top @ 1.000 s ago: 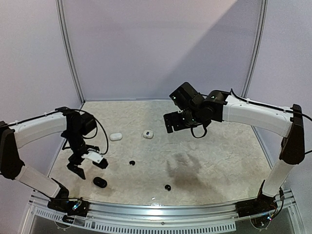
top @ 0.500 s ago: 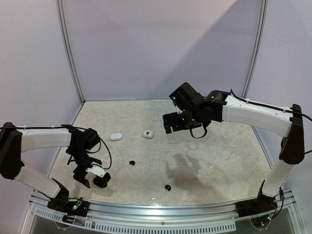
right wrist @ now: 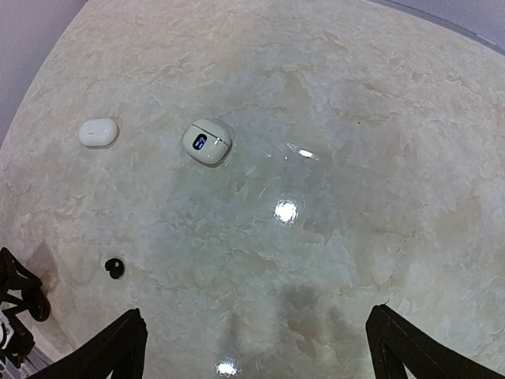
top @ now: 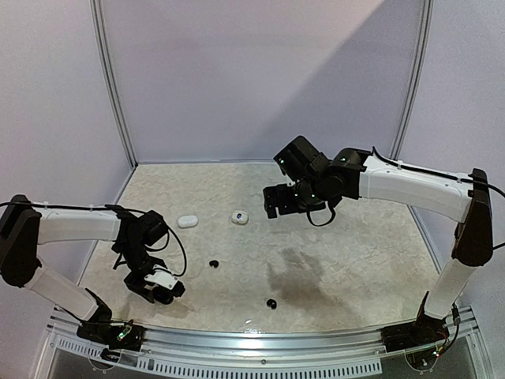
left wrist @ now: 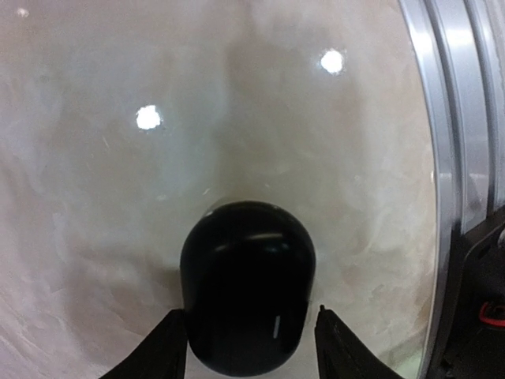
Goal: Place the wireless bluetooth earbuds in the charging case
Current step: Pick up the charging case from the center of the board.
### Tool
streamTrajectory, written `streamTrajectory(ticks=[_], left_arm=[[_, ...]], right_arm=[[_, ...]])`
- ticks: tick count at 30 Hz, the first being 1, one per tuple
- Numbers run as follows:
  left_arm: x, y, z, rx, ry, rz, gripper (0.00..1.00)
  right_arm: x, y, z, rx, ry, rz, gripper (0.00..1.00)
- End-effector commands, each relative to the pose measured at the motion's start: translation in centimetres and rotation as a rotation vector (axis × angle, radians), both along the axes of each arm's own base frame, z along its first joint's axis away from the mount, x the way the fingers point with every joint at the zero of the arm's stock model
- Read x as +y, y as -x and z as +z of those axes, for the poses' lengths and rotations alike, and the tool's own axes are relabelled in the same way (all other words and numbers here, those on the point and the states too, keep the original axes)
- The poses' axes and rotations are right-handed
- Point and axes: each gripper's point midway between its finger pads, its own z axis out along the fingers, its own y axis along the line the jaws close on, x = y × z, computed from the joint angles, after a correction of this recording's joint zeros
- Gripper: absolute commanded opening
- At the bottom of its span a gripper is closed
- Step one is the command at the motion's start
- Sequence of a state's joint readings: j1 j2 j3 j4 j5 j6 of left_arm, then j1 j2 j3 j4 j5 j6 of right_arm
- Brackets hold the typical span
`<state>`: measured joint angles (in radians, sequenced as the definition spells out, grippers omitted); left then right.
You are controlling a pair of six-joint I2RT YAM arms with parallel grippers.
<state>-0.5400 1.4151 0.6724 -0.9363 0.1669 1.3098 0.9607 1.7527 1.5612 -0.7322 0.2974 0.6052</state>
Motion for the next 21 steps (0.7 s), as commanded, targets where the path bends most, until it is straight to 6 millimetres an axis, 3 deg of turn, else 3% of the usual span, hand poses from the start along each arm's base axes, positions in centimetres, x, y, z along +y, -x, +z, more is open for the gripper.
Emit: streamTrajectory(ticks=[1, 7, 12, 15, 18, 21], left_arm=[[-0.1, 0.6, -0.7, 0.009, -0.019, -0.035, 0.5], [-0.2, 0.7, -0.4, 0.005, -0.019, -0.019, 0.26], [-1.6, -0.2, 2.7, -0.015, 0.033, 0.076, 0.17], [-3.4, -2.5, 6.7, -0.139, 0.143, 0.111, 0.16], [-6.2, -6.1, 12.3, -0.358, 0.336, 0.136, 0.14], [-8.5, -9.6, 18.1, -0.596, 0.523, 0.154, 0.11]], right_arm=[[-0.2, 0.2, -0.5, 0.018, -0.011, -0.01, 0.99], [-0.4, 0.5, -0.4, 0.019, -0.019, -0.01, 0.99], [0.2, 0.5, 0.8, -0.001, -0.064, 0.016, 0.99], [1.6, 0.7, 2.6, -0.036, -0.155, 0.077, 0.99], [4.9, 1.9, 5.6, -0.047, -0.315, 0.227, 0.97], [8.6, 3.8, 8.4, -0.018, -0.454, 0.412, 0.88]])
